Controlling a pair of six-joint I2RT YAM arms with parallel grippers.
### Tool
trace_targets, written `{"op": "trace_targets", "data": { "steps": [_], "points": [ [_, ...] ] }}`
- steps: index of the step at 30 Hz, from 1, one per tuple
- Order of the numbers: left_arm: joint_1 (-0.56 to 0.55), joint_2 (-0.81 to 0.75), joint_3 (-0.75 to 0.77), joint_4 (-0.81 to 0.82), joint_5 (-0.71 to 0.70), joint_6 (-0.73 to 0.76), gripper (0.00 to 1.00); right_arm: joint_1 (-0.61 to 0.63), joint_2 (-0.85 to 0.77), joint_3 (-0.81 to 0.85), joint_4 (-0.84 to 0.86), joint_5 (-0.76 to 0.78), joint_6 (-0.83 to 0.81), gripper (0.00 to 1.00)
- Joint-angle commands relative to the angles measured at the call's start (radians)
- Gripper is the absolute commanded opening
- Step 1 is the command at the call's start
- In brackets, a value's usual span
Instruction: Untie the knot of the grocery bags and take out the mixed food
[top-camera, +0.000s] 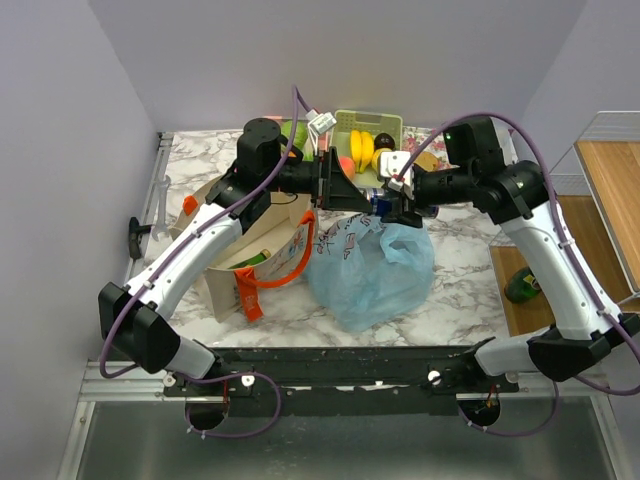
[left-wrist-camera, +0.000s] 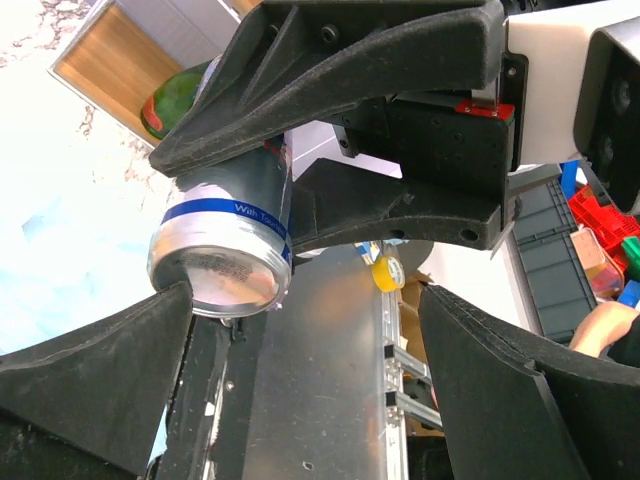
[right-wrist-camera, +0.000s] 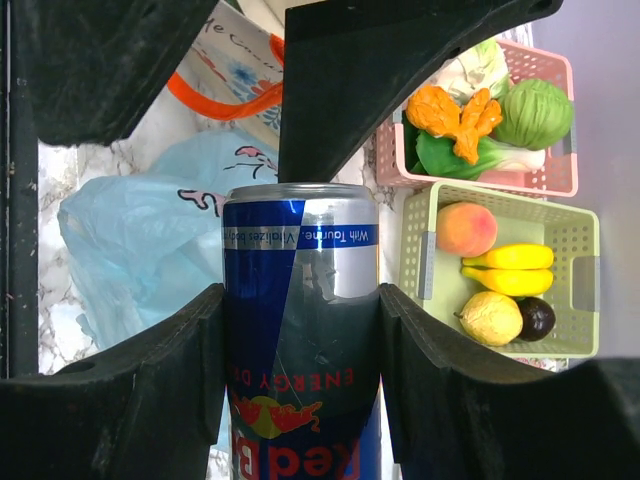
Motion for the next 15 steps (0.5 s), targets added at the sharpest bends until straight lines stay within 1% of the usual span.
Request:
{"op": "trace_targets", "data": {
  "steps": [1,4,8,11,15],
  "points": [
    [-0.017,0.029,0.027,-0.024,0.003,0.004,0.98,0.021,-0.086,-0.05,0.192,-0.098,0.018,0.04],
    [-0.02,0.041,0.029,-0.024,0.005,0.002,0.98,0.028,-0.1,-0.076,0.234,-0.099,0.019,0.04],
    [-0.018,0.033,0.044,-0.153,-0.061,0.095,0.98,0.036,-0.095,-0.066,0.251,-0.075,0.029,0.03],
    [0.014,-0.007,-0.005,-0.133,-0.069,0.07,0.97,0.037,-0.075,-0.023,0.176,-0.047,-0.012,0.01],
    [0.026,-0.052,0.007,-0.227,-0.1,0.188,0.93,0.038,-0.071,-0.011,0.106,0.003,-0.055,0.01]
  ]
}}
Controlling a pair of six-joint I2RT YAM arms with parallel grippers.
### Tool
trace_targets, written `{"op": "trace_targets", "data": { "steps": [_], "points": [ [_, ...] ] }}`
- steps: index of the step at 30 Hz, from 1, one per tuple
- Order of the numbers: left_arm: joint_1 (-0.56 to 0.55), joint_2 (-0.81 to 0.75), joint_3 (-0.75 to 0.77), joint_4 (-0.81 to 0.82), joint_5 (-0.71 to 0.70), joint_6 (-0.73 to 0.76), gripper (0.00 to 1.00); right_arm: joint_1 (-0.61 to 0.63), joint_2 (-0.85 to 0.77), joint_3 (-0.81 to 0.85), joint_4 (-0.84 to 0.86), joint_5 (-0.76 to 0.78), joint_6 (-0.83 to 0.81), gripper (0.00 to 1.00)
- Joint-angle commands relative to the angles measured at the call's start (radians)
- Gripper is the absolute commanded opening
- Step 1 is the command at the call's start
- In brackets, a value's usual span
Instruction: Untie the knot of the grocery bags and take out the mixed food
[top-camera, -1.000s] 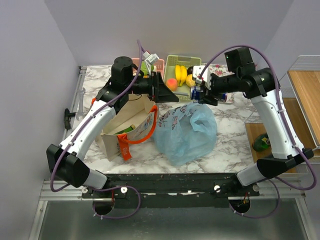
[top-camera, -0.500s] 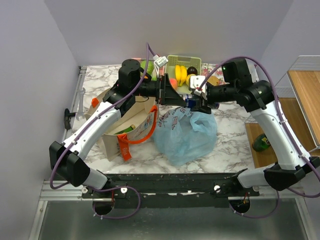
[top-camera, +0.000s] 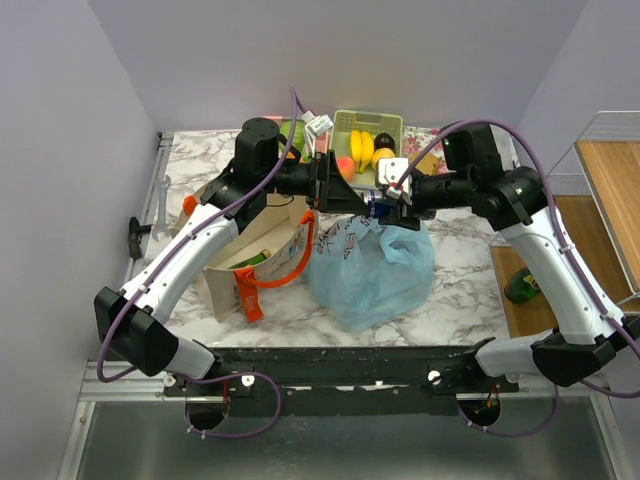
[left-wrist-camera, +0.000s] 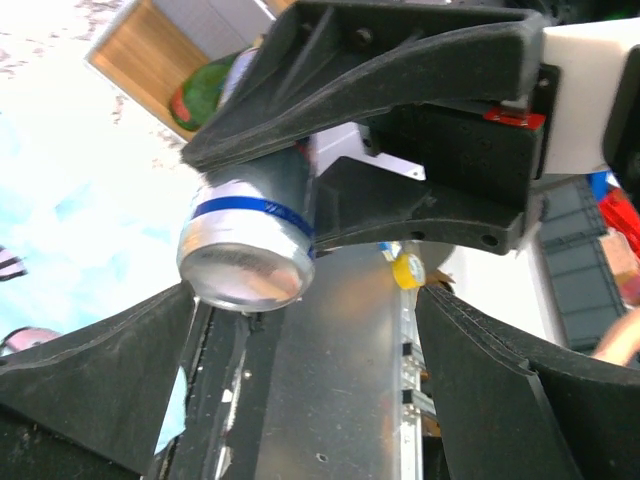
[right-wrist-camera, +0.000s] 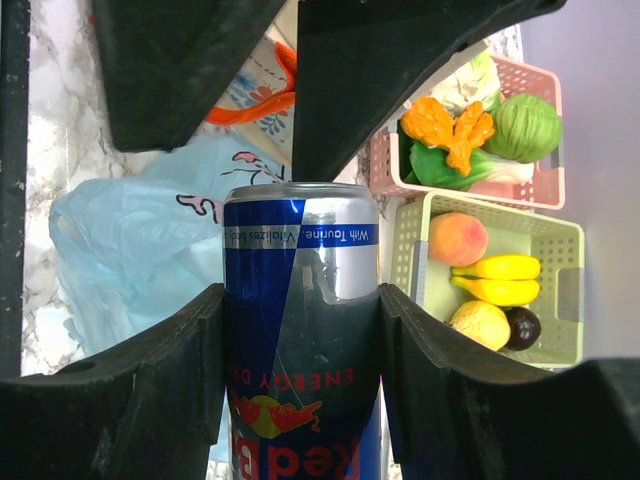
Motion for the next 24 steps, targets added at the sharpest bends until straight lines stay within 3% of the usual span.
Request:
{"op": "trace_targets", "data": {
  "steps": [1,9,14,19,21,23,24],
  "points": [
    [0.018,-0.053,-0.014,-0.129,-0.072,0.118,0.93,0.013,-0.017,0.063,0.039,-0.011,-0.058,0.01],
    [0.007,-0.029,0.015,-0.118,-0.076,0.1,0.98,0.03,-0.003,0.068,0.076,-0.051,-0.044,0.01],
    [-0.01,0.006,0.006,-0.002,-0.013,-0.011,0.98,0.073,-0.036,-0.007,0.195,-0.066,-0.028,0.01],
    [-0.021,0.026,-0.017,0.082,0.047,-0.086,0.92,0.105,-0.034,-0.023,0.236,-0.061,-0.023,0.01],
    [-0.019,0.023,-0.037,0.154,0.072,-0.128,0.78,0.114,-0.033,-0.024,0.233,-0.059,-0.034,0.01],
    [-0.019,0.014,-0.052,0.211,0.097,-0.146,0.48,0.115,-0.035,-0.026,0.236,-0.044,-0.03,0.03],
    [-0.017,0.007,-0.064,0.236,0.113,-0.158,0.32,0.116,-0.037,-0.027,0.233,-0.029,-0.031,0.09]
  ]
}}
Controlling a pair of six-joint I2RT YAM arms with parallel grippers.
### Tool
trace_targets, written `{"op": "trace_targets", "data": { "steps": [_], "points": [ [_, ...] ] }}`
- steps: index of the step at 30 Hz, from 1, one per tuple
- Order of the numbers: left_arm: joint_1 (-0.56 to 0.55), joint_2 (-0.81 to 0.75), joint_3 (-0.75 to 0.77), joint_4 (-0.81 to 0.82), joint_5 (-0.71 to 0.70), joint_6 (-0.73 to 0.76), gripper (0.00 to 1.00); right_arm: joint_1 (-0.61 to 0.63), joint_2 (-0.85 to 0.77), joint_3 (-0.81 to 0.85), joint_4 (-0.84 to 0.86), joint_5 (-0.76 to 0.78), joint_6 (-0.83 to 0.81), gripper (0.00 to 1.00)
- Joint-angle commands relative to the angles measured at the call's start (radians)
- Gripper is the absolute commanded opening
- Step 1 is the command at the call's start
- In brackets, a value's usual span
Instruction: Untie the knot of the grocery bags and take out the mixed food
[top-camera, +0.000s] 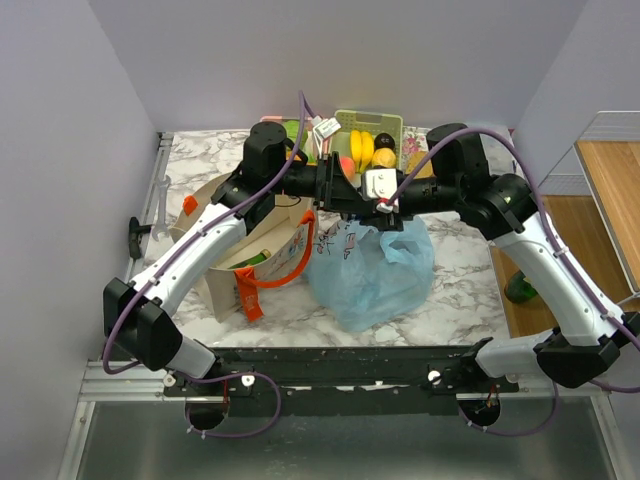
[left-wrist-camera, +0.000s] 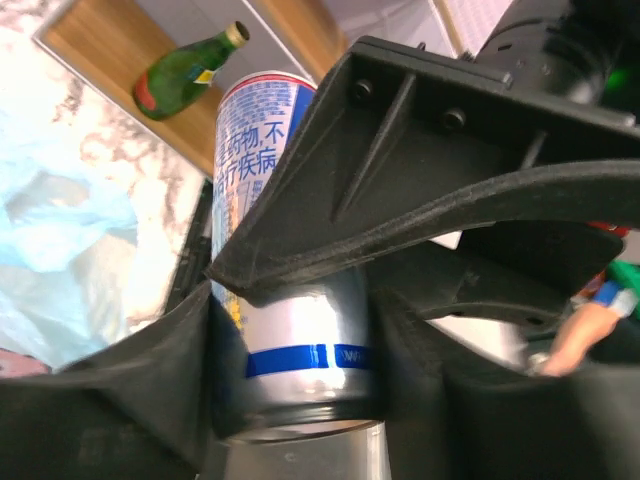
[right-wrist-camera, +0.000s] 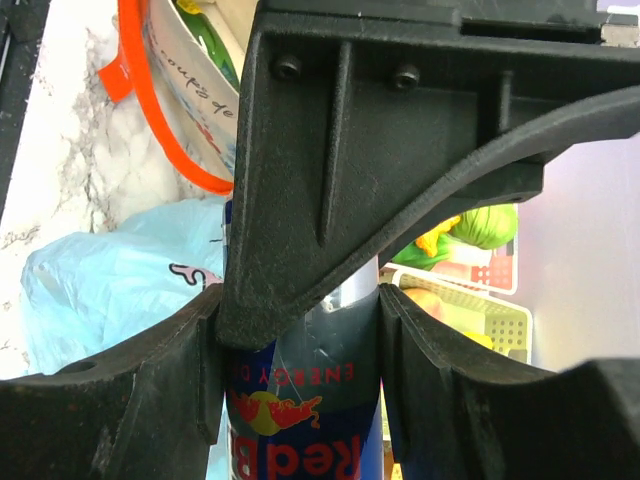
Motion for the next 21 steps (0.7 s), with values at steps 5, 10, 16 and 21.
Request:
{"op": "trace_targets", "data": {
  "steps": [5,10,16,21],
  "points": [
    [0.039,-0.058,-0.115,0.269,0.133,-0.121,0.0,0.009,-0.054,-0.001,0.039,0.093,0.008,0.38],
    [0.056,-0.082,-0.142,0.265,0.13,-0.116,0.0,0.009,-0.062,0.02,-0.078,0.181,-0.036,0.42],
    [0.056,-0.084,-0.128,0.206,0.117,-0.077,0.0,0.009,-0.05,0.034,-0.138,0.261,-0.065,0.53],
    [0.056,-0.089,-0.12,0.141,0.101,-0.037,0.0,0.009,-0.051,0.037,-0.157,0.313,-0.069,0.68]
  ]
}}
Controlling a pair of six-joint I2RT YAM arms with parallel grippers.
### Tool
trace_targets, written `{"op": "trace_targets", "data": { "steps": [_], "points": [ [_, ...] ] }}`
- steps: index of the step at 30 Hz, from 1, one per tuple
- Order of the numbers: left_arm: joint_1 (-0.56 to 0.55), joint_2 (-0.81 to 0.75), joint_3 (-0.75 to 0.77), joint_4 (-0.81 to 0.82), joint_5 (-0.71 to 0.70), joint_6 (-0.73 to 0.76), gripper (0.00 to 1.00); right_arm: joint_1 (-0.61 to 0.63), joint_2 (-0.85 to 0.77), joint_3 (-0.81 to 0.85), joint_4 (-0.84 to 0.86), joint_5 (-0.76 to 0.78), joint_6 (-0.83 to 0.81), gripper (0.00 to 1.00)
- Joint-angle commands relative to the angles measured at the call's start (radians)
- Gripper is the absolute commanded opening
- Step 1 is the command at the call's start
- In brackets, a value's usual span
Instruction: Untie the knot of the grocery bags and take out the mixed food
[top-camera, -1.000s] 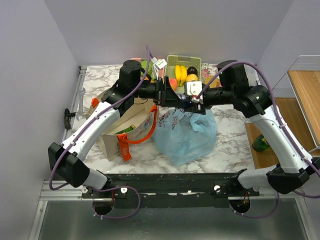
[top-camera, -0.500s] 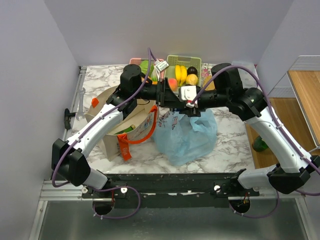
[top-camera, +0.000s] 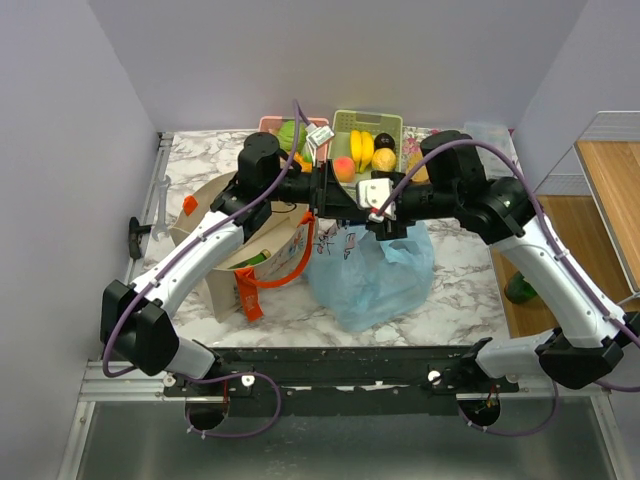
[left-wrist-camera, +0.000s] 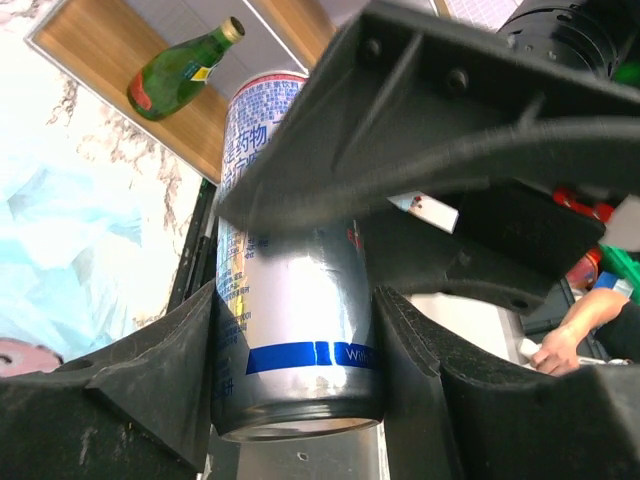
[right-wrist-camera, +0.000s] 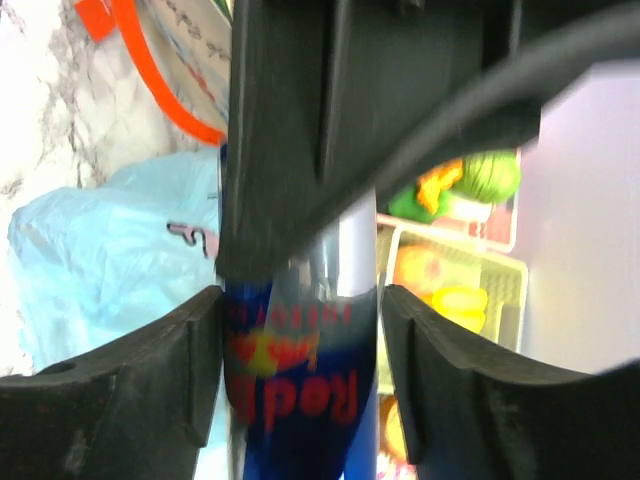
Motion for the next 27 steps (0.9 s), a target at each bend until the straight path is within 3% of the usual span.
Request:
{"op": "trace_targets", "data": {
  "steps": [1,8,16,21,27],
  "points": [
    [0.036,-0.058,0.016,-0.08,0.053,0.043,0.0,-0.034,-0.052,0.037,-0.118,0.197,-0.033,0.71],
    [0.036,-0.05,0.019,-0.065,0.05,0.03,0.0,-0.034,-0.078,-0.001,-0.096,0.192,-0.024,0.78],
    [0.033,-0.042,0.02,-0.049,0.051,0.015,0.0,-0.034,-0.056,0.004,-0.087,0.14,-0.017,0.78],
    [0.03,-0.042,0.02,-0.037,0.051,0.006,0.0,-0.033,-0.041,-0.008,-0.079,0.108,-0.021,0.93],
    [0.029,-0.031,0.025,-0.03,0.051,-0.007,0.0,-0.034,-0.014,0.001,-0.08,0.08,-0.046,0.88]
  ]
}}
